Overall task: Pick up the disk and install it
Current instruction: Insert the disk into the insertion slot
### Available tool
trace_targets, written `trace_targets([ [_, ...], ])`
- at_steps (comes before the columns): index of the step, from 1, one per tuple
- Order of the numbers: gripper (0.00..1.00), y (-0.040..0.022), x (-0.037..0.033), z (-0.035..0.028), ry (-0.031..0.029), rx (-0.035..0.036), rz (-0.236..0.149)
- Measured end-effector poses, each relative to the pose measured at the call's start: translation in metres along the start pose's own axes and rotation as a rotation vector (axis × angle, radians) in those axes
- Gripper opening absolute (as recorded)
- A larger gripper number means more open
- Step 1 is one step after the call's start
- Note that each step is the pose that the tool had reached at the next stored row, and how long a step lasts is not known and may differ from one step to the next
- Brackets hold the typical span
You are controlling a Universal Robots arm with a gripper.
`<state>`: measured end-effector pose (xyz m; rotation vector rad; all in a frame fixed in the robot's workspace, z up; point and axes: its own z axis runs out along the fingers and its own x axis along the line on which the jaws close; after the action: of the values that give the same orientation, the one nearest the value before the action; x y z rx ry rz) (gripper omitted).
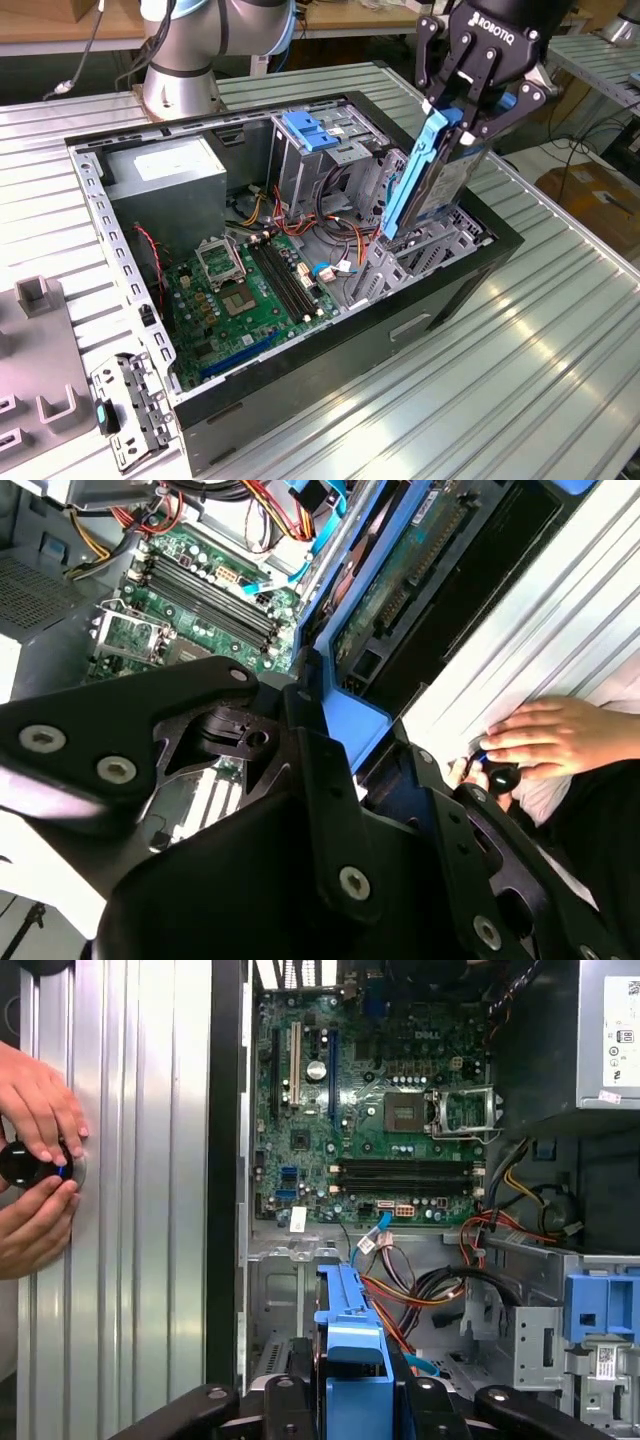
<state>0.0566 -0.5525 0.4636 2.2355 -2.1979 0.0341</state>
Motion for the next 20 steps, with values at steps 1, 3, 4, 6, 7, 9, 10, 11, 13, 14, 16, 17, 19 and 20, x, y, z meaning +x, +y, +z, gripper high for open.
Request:
trace_targets([
  [1, 0.37, 0.0001, 0.0024, 0.0018, 0.0001, -0.0001, 0.005],
  [3, 0.37, 0.0001, 0.0042, 0.0038, 0.0, -0.0002, 0.014],
  [4, 0.37, 0.0001, 0.0047, 0.0053, 0.0, -0.0006, 0.019],
  [6, 0.37, -0.0004, 0.0046, 0.0078, 0.0002, -0.0018, 0.02],
  [7, 0.37, -0.0005, 0.0047, 0.0096, 0.0002, -0.0027, 0.02],
  [9, 0.37, -0.0009, 0.0041, 0.0121, 0.0002, -0.0038, 0.02],
  [10, 0.37, -0.0012, 0.0029, 0.0126, 0.0001, -0.0044, 0.02],
  [11, 0.37, -0.0015, 0.0011, 0.0129, 0.0001, -0.0052, 0.02],
  [13, 0.37, -0.0017, 0.0004, 0.0138, 0.0001, -0.0066, 0.02],
  [14, 0.37, -0.0017, 0.0003, 0.0151, 0.0005, -0.008, 0.02],
  [16, 0.37, -0.0018, 0.0003, 0.0165, 0.0003, -0.0094, 0.02],
  [17, 0.37, -0.0019, 0.0003, 0.0171, -0.0004, -0.0098, 0.02],
  [19, 0.37, -0.0019, 0.0003, 0.0172, -0.0001, -0.0113, 0.02],
  [20, 0.37, -0.0019, 0.0003, 0.0171, 0.0, -0.0123, 0.02],
])
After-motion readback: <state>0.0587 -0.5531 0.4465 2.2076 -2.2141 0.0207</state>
